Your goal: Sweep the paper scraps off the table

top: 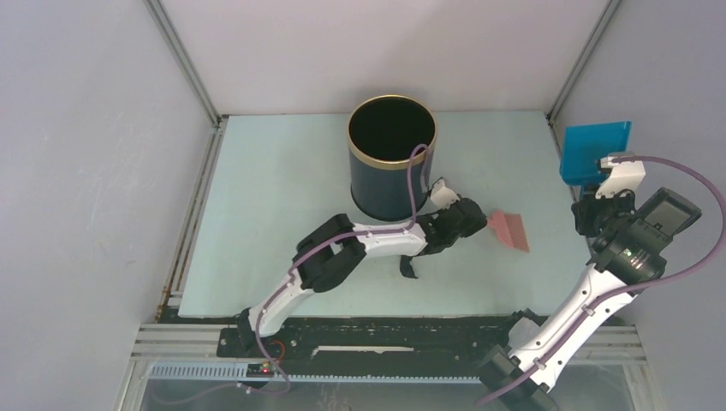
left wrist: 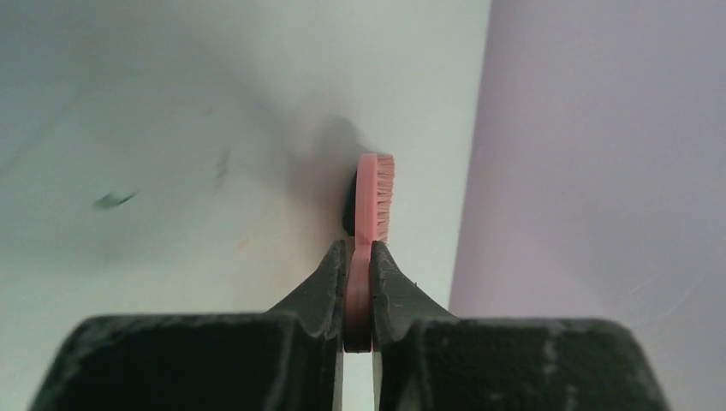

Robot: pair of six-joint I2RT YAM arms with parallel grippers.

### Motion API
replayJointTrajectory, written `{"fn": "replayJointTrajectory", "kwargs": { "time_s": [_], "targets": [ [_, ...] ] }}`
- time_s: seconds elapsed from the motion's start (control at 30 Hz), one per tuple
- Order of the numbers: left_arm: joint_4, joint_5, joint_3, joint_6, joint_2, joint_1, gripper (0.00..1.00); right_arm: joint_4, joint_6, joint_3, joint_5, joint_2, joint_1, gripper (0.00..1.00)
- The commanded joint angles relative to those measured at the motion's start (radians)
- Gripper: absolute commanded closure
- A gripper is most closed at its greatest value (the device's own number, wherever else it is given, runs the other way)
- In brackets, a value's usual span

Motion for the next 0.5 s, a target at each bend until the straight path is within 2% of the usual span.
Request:
{"fn": "replayJointTrajectory", "kwargs": {
  "time_s": [0.0,0.13,0.27,0.47],
  "targets": [
    [-0.049,-0.034,-0.241,0.013,-0.231,-0.005,1.0,0.016,0.007,0.036,-0.043,-0.027,0.007,1.0],
    [-0.047,0.048,-0.493,-0.05,-0.368,0.007,1.0,-0.003,0.026,0.036,-0.084,-0.021,0.015,1.0],
    [0.005,0.002,-0.748,-0.044,-0.537,-0.017,1.0,-0.029,0.047,0.035,-0.139,-0.003,0.025,1.0],
    [-0.043,-0.102,-0.972,-0.002,-0.794,-0.065,1.0,-0.029,0.073,0.034,-0.169,0.019,0.05,1.0]
  ]
}}
